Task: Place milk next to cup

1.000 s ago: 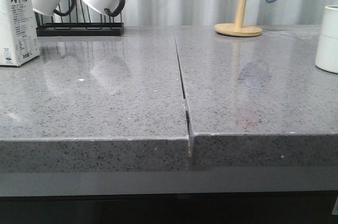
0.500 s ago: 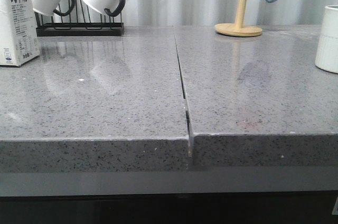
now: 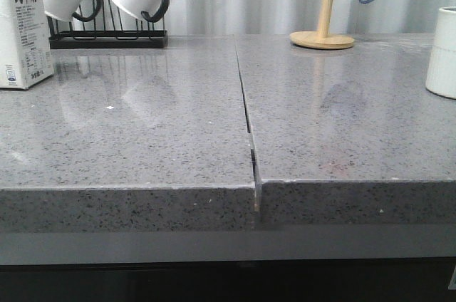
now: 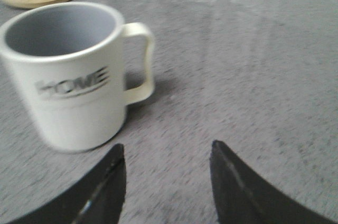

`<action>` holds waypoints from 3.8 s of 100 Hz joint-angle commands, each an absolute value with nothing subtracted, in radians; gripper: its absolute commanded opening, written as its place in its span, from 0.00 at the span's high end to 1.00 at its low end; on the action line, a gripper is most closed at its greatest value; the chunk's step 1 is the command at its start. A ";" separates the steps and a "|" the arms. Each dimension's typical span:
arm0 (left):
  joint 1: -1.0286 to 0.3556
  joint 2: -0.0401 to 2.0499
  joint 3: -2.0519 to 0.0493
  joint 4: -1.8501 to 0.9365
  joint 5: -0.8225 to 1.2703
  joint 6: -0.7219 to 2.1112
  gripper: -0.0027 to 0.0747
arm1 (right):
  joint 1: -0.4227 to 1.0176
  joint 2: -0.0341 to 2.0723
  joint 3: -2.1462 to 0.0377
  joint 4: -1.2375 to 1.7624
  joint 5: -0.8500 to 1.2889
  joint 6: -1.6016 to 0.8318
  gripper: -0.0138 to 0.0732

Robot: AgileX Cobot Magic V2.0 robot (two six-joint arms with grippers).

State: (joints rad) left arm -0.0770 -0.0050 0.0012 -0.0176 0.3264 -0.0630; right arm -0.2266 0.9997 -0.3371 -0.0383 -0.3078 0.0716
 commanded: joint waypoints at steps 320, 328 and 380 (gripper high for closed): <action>-0.080 -0.036 0.042 -0.024 0.281 -0.073 0.99 | 0.391 1.577 -0.809 -0.086 -0.516 0.263 0.51; -0.080 -0.036 0.042 -0.024 0.281 -0.073 0.99 | 0.391 1.514 -0.742 -0.086 -0.511 0.263 0.52; -0.080 -0.036 0.042 -0.024 0.281 -0.073 0.99 | 0.391 0.922 -0.500 -0.088 -0.186 0.222 0.92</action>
State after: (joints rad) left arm -0.0770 -0.0050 0.0012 -0.0176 0.3264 -0.0630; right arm 0.3913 1.0221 -0.4892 -0.0829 -0.1753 0.2334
